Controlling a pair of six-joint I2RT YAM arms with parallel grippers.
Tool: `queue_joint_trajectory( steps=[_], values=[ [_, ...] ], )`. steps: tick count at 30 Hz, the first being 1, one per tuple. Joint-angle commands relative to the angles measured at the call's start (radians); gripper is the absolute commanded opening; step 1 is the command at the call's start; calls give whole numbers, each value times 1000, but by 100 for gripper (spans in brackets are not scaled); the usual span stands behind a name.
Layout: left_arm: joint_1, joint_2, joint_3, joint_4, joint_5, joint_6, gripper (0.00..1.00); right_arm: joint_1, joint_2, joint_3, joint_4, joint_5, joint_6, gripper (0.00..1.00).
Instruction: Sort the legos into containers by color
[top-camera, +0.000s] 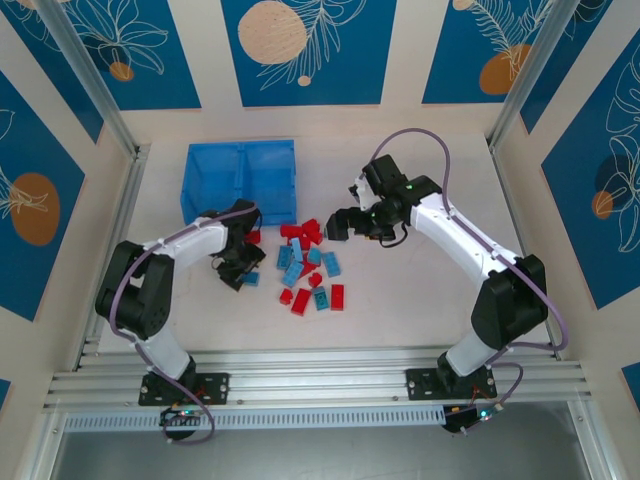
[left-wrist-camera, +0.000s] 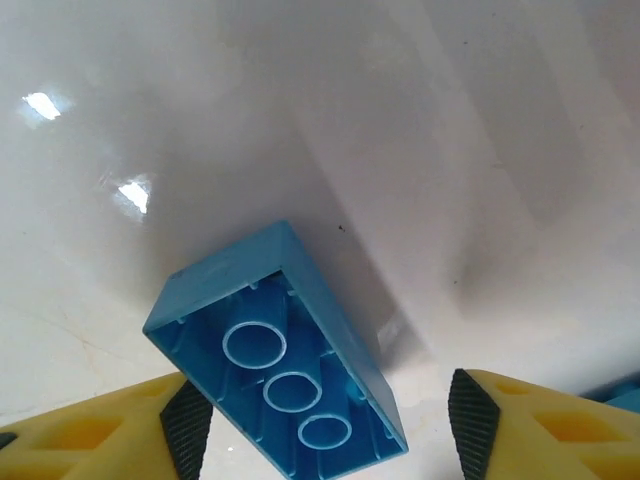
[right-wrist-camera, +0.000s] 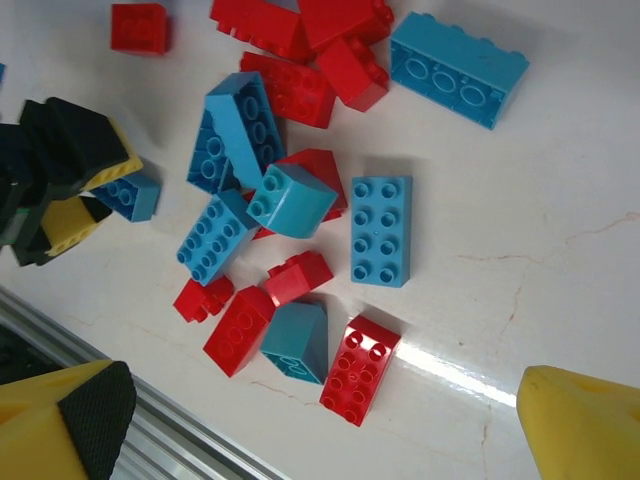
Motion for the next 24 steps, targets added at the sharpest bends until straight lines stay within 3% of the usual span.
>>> queue_joint_trajectory(
  steps=[1, 4, 12, 17, 24],
  values=[
    [17, 18, 17, -49, 18, -42, 58, 6, -19, 66, 18, -143, -61, 100],
    [25, 38, 9, -52, 29, -30, 50, 21, -32, 58, 66, -213, -99, 100],
    [35, 56, -21, -45, 48, -18, 46, 39, -47, 73, 74, -174, -99, 100],
    [41, 50, -13, -46, 52, 17, 35, 39, -52, 82, 86, -185, -118, 99],
    [40, -36, 238, -221, -39, 197, 26, 40, -116, 32, 194, -256, -178, 100]
  ],
)
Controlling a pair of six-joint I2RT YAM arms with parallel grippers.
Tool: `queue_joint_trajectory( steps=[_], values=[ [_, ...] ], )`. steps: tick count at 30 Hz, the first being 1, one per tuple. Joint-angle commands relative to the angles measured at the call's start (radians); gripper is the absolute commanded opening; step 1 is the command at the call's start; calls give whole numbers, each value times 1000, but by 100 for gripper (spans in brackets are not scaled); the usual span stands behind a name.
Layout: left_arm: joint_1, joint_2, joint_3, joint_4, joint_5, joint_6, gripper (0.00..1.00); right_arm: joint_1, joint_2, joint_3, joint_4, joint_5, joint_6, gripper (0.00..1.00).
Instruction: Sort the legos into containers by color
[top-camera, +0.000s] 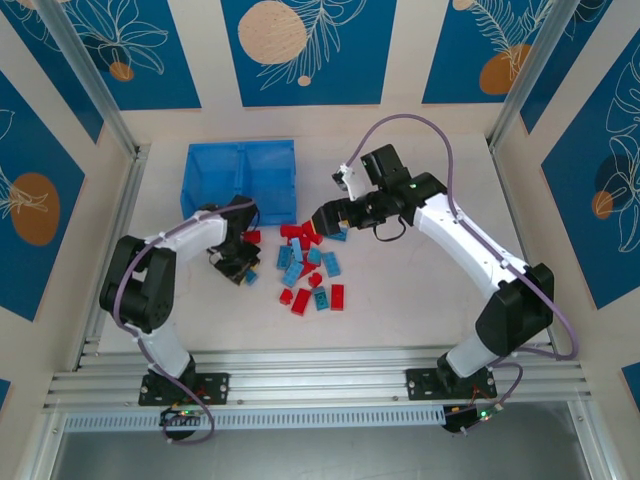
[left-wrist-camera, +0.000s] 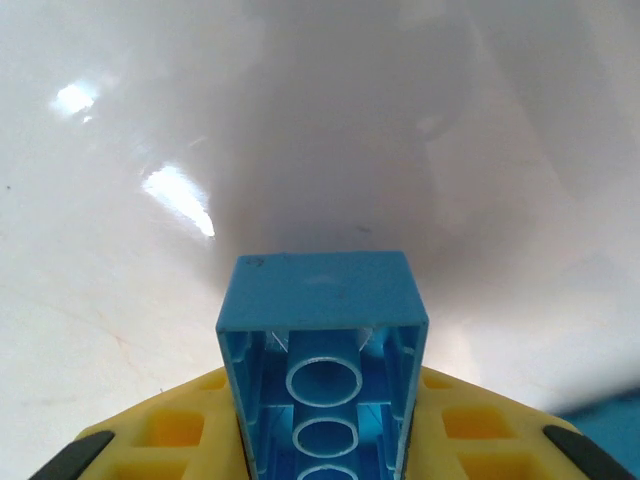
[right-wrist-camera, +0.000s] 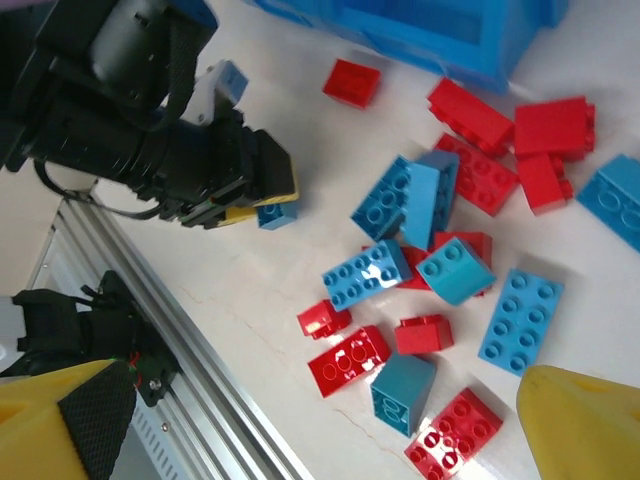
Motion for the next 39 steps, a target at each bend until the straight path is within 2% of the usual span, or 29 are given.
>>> queue_joint_trajectory(
  steps=[1, 6, 10, 16, 21, 25, 28, 32, 39],
  values=[
    [7, -79, 194, -140, -80, 126, 26, 5, -74, -29, 95, -59, -55, 100],
    [-2, -19, 501, -175, -145, 318, 23, 10, -92, -49, 134, 10, -46, 99],
    [-2, 166, 794, -207, -203, 518, 23, 12, -97, -51, 150, 47, -47, 99],
    [18, 437, 1104, -179, -267, 671, 26, 9, -72, -9, 105, 103, -77, 100],
    [57, 603, 1192, -130, -200, 640, 28, 9, -87, -8, 63, 149, -91, 99],
    [61, 673, 1246, -118, -155, 647, 37, 10, -123, -33, 74, 185, -77, 100],
    [61, 670, 1250, -99, -137, 646, 46, 9, -135, -44, 86, 193, -74, 100],
    [60, 642, 1250, -95, -128, 646, 53, 10, -123, -38, 86, 189, -72, 100],
    [38, 498, 1218, -179, -142, 666, 51, 10, -94, -21, 92, 152, -75, 99]
  ],
)
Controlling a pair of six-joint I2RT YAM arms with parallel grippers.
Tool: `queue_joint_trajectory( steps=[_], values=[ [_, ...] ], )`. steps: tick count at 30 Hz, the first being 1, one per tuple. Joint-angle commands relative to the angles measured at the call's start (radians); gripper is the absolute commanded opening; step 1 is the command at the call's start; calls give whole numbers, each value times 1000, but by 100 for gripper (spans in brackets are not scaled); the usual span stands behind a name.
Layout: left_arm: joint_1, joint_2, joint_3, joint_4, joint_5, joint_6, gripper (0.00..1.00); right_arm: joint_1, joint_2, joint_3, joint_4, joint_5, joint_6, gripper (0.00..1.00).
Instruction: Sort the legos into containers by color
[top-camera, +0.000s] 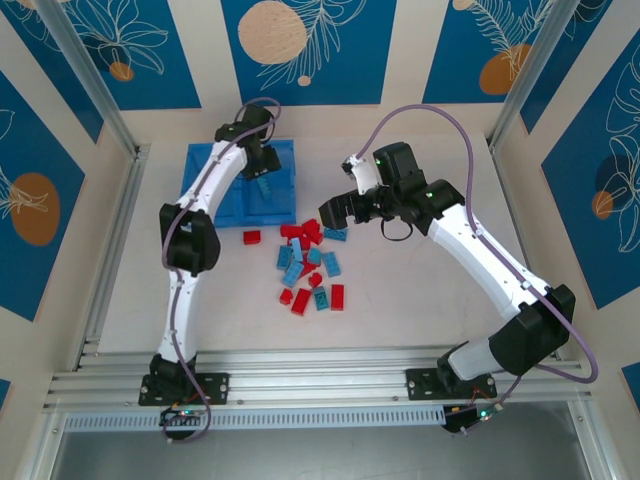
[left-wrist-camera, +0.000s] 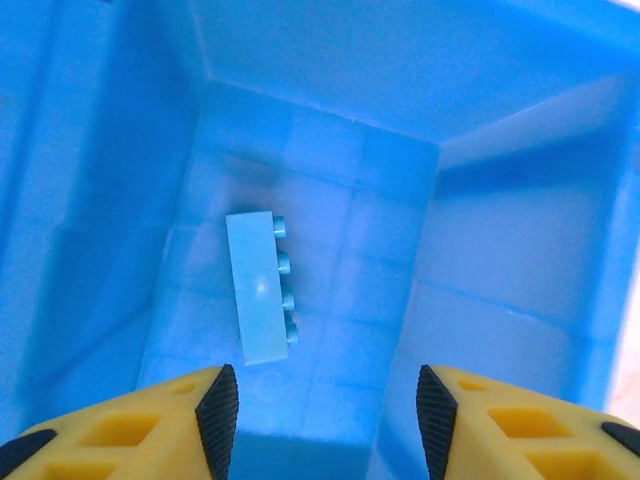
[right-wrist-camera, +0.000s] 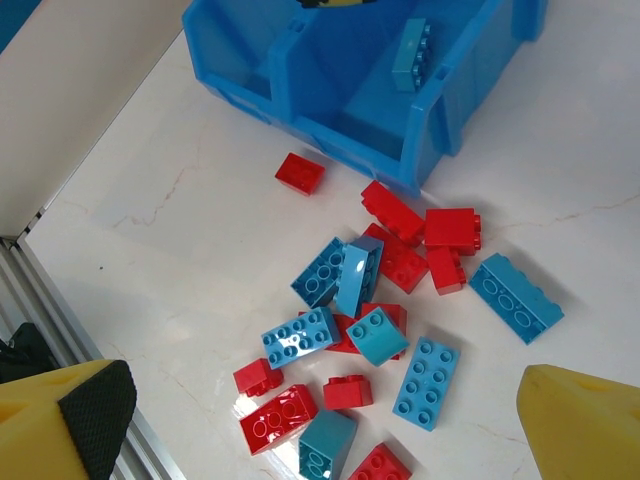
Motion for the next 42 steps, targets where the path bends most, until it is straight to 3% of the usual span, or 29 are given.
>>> queue_joint_trajectory(
  steps=[1, 8, 11, 17, 25, 28, 33, 42],
  values=[
    [-23, -179, -30, -67, -9, 34, 51, 5, 11, 15, 2, -29, -8, 100],
    [-58, -579, -586, 25, -54, 85, 52, 7, 5, -16, 9, -57, 9, 100],
    [-57, -682, -787, 66, -34, 107, 57, 9, 0, -27, 5, -65, 8, 100],
    [-58, -661, -935, 126, 38, 143, 88, 9, -6, -34, -9, -64, -10, 99],
    [-47, -485, -917, 187, -35, 185, 100, 9, -13, -25, -26, -48, -31, 99],
    [-30, -421, -903, 211, -48, 197, 99, 6, -24, -28, -34, -37, -38, 100],
    [-13, -349, -892, 237, -29, 204, 88, 4, -47, -44, -43, -16, -49, 99],
    [-12, -320, -906, 274, -17, 193, 61, 5, -58, -58, -37, -12, -41, 99]
  ],
)
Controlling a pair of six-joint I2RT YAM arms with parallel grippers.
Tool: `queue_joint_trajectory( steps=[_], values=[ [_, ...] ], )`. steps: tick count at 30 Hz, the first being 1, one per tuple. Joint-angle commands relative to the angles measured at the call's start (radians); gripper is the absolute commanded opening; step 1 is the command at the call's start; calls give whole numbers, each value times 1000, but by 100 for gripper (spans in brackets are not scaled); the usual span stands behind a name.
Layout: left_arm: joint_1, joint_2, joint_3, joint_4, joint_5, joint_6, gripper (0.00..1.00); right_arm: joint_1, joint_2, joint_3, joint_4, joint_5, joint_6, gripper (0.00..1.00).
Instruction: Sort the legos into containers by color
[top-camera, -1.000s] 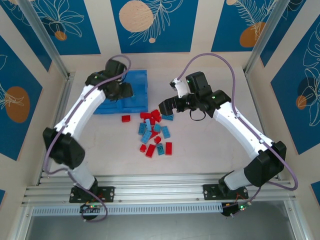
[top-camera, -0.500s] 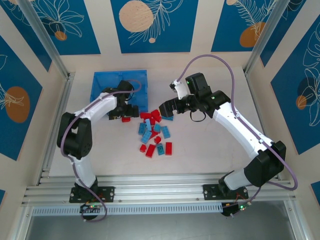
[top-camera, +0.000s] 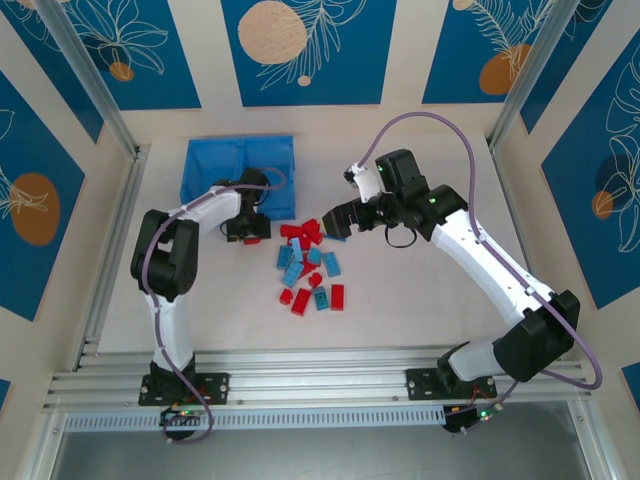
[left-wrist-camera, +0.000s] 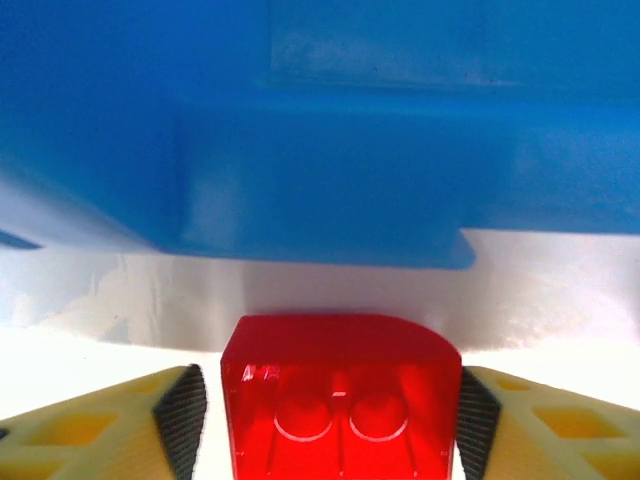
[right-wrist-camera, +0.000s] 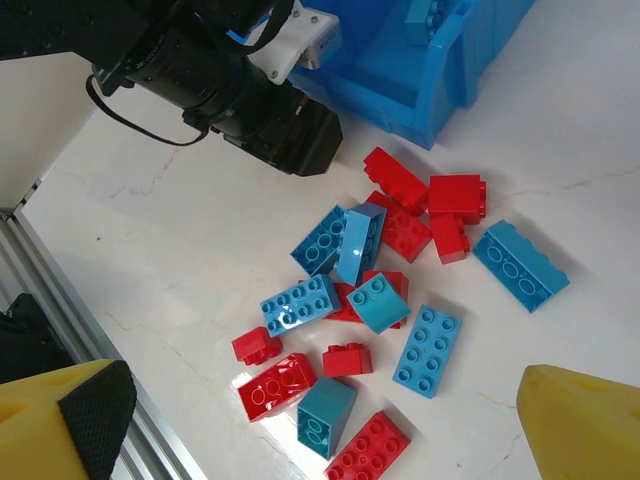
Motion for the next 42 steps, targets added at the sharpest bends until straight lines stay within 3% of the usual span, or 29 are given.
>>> queue_joint_trajectory(
  steps=[1, 8, 14, 18, 21, 25, 33, 37, 42],
  values=[
    [13, 17, 12, 23, 5, 3, 57, 5, -18, -5, -8, -2, -15, 99],
    [13, -80, -23, 17, 16, -21, 41, 5, -5, 3, -5, -14, -8, 100],
    [16, -278, 11, -23, -58, -41, 40, 6, -2, 13, 3, -17, 5, 100],
    [59, -328, 116, -57, -117, -26, 41, 6, 4, 15, 16, -23, 12, 99],
    [117, -278, 235, -85, -148, -43, 41, 8, 16, 21, 21, -26, 14, 100],
    [195, -100, 453, -167, -146, -101, 40, 9, 29, 37, 20, -29, 19, 100],
    [297, 234, 751, -237, 15, -231, 43, 9, 7, 43, -7, 21, 11, 100],
    [307, 330, 825, -251, 78, -257, 51, 10, -10, 34, -13, 41, 17, 100],
    [307, 344, 826, -241, 100, -284, 74, 10, -10, 30, -2, 46, 32, 100]
  ],
)
